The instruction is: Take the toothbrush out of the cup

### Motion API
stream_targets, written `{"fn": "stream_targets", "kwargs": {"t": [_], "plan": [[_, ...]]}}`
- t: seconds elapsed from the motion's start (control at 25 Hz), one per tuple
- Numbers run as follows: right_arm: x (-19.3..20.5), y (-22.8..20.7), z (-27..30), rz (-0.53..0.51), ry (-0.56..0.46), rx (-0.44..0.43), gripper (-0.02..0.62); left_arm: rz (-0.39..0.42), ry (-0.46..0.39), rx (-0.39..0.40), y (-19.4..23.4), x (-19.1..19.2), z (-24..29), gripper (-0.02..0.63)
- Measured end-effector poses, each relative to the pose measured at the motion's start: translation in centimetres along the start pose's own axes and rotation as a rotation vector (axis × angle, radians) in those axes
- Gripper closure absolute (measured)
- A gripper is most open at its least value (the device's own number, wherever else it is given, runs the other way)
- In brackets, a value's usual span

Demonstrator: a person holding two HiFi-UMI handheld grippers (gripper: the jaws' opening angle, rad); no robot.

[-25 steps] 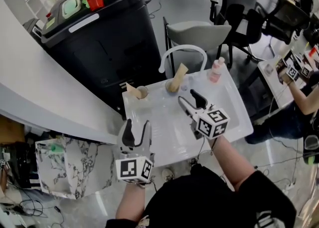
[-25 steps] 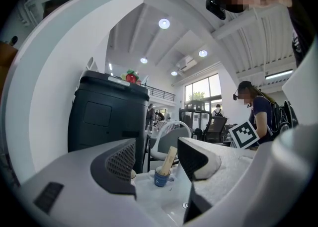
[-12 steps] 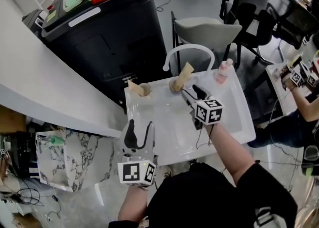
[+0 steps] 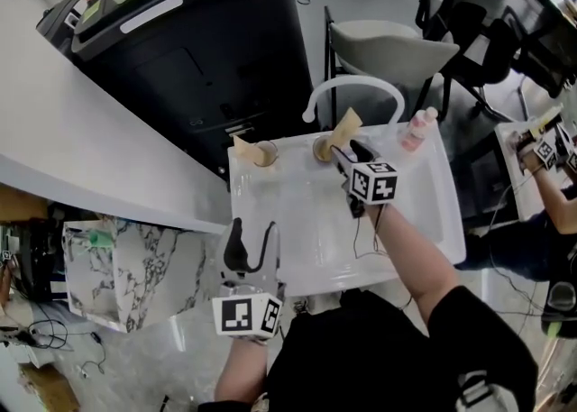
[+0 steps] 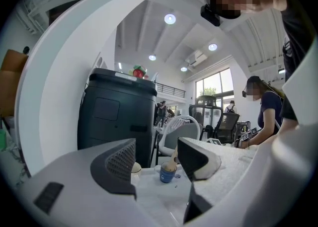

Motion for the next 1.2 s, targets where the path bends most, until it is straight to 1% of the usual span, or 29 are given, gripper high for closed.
{"fn": "stream_targets", "kwargs": {"t": [0.2,0.36,0.48,0.56,0.64,0.76,0.84,1.0,1.2], "plan": [[0.2,-0.7,2.0,-0.018,0.022,0.003,0.362,-0.004,0.021,-0.042,0.6,0.8,-0.2,0.357],[1.0,-1.5,3.4,-0.023,0.058,0.002,0.373,-0.006,0.032,-0.076,1.1,1.3,-0.5,0.357],[0.4,-1.3,4.0,-0.048,0.046,0.001,0.387,-0.010,0.045,-0.098,1.6,1.7,-0.7,0.357],[0.4,-1.4,4.4,-0.065,0.049,0.004,0.405,-0.012,0.051,-0.109,1.8,1.8,-0.8,0.357],[0.8,-1.5,4.7,-0.077,0.059,0.003,0.441,-0.014,0.056,-0.115,1.9,1.9,-0.8,0.357],[0.6,-1.3,4.8,-0.100,0.048,0.006,0.492,-0.015,0.060,-0.119,2.1,2.0,-0.7,0.357],[0.7,-1.2,5.0,-0.112,0.048,0.004,0.517,-0.016,0.062,-0.122,2.3,2.0,-0.7,0.357],[0.4,-0.8,5.2,-0.147,0.034,0.011,0.544,-0.018,0.064,-0.125,2.6,2.3,-0.6,0.357],[-0.2,0.1,4.9,-0.177,0.001,0.018,0.560,-0.022,0.062,-0.118,2.9,2.3,-0.6,0.357]]}}
Point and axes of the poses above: the fingertips, and each gripper's own axes: z forward along the fingers, y to its left, x out of its underside, the point moved 5 cm from there along -z, backward along the fingers, and after that the axes turned 2 degrees about -y, right-handed, at the moved point
